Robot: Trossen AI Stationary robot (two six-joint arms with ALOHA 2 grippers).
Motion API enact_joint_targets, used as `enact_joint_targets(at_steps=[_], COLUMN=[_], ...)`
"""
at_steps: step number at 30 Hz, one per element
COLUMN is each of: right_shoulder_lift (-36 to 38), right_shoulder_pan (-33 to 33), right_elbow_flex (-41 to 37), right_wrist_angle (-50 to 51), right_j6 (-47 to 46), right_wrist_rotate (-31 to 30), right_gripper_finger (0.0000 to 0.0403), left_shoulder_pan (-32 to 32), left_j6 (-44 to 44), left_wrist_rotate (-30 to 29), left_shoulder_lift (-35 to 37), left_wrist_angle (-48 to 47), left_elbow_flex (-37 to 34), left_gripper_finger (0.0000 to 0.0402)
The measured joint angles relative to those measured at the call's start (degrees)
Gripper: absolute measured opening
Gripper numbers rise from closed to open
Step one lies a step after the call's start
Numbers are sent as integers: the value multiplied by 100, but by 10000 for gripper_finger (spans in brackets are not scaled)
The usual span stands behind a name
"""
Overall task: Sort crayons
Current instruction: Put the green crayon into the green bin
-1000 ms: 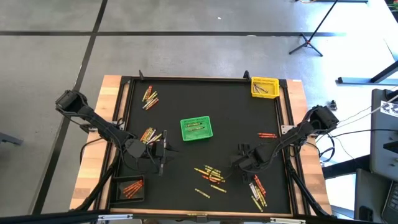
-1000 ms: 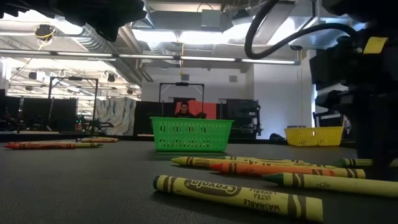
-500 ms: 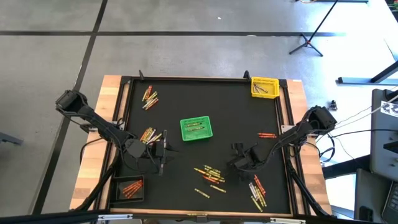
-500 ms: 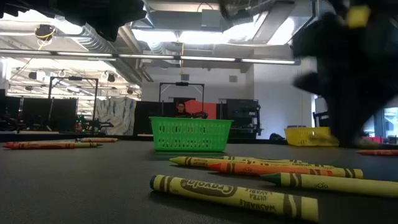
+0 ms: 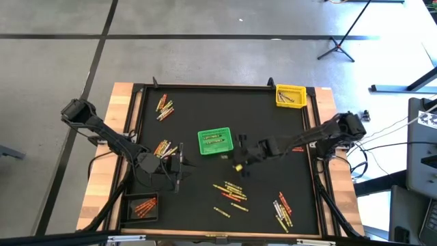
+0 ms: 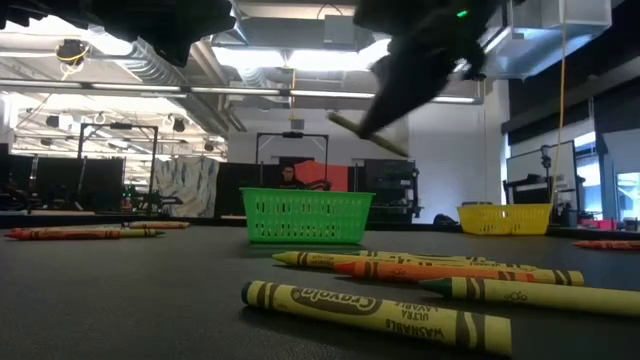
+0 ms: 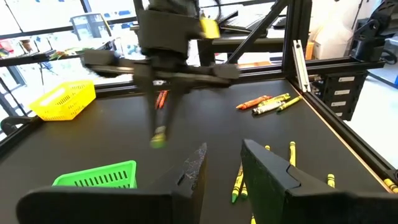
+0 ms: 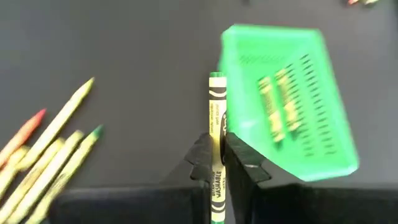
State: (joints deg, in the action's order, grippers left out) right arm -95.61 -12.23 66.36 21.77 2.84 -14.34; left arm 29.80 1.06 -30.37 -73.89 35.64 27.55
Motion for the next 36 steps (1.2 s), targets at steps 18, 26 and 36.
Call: enact_joint_targets(at_steps=[18,26,36], right_shoulder_lift=[-1417,-1598,-1565], right_shoulder_pan=[1437,1606,1596], right_elbow_flex=[-59,-56,11], right_wrist_angle=[-1988,-2053,-1783], right_j6=[1114,988,799], right_wrist_rotate=[787,790,749], right_gripper_finger=[21,25,126], left_shoulder_pan=[-2,-4,-4], left_j6=[-2,-9,-7], left_wrist_rotate=[0,0,0], left_shoulder_lift=[0,0,0], left_wrist_angle=[4,4,2], left_elbow_flex=[-2,-2,-2], left_gripper_finger=[86,86,86])
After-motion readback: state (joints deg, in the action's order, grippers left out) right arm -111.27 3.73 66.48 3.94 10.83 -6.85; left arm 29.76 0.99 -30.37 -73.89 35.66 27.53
